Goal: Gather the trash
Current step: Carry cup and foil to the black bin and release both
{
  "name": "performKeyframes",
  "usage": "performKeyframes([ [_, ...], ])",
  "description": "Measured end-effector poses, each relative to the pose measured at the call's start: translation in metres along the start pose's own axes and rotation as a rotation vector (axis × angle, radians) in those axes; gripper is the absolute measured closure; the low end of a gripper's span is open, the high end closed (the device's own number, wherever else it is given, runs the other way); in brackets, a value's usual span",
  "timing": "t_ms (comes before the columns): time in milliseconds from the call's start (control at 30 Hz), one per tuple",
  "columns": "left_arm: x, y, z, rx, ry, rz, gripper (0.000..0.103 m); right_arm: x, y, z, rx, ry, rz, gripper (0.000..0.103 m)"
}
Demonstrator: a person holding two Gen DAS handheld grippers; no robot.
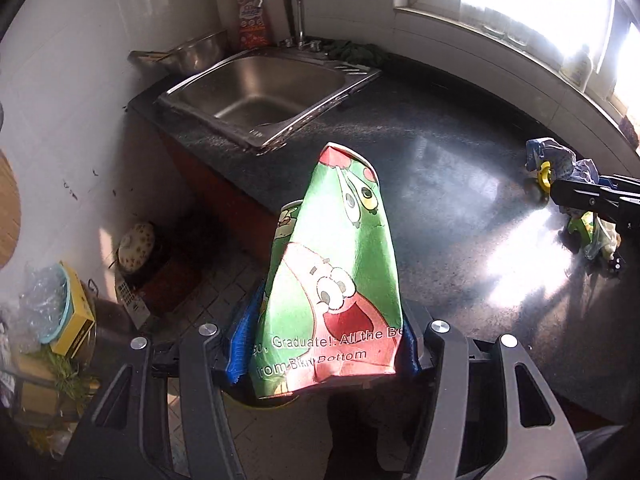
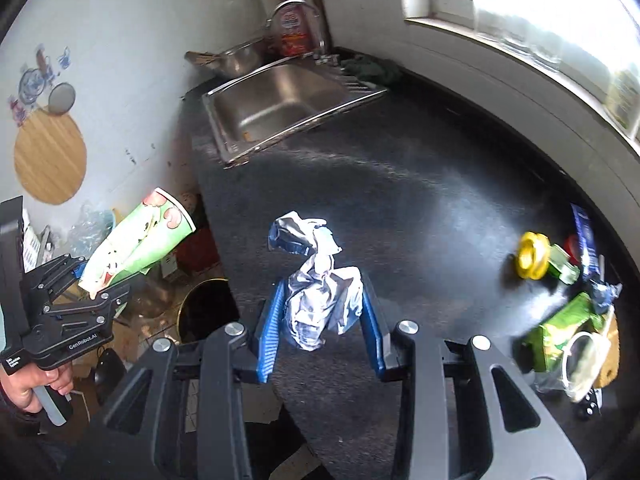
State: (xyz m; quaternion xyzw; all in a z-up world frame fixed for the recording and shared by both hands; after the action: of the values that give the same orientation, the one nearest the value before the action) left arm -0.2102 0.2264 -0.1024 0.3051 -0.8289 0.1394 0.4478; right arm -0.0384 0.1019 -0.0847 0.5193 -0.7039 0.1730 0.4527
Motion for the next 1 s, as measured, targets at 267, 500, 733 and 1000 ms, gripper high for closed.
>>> performKeyframes([
  [267,-0.035,0.096,0.077,0.186,0.111,-0.07,0.047,-0.102,0.134,-0.002,0.154,0.166,-0.226,0.067],
  [500,-0.111,0.137,0.134,0.265,0.179,-0.009,0.047,-0.214,0.182,0.024,0.161,0.319,-0.242,0.067],
  [733,-0.178,0.161,0.168,0.311,0.267,0.028,0.047,-0.297,0.198,0.049,0.174,0.44,-0.191,0.066],
  [1000,-0.195,0.172,0.171,0.301,0.3,0.033,0.027,-0.313,0.193,0.048,0.127,0.474,-0.184,0.034],
])
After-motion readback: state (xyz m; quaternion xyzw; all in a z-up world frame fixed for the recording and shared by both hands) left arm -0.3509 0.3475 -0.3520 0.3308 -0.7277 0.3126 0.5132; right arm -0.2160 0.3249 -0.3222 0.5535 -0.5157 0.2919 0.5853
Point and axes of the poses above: each gripper's, at about its wrist camera, not at the fingertips, and x roughly against the way its jaws point, y to its left, z to its underside, the point moved 1 cm from there along -x, roughly the way its jaws point, and after that the axes turned 2 degrees about -y, right-handed, at the moved point
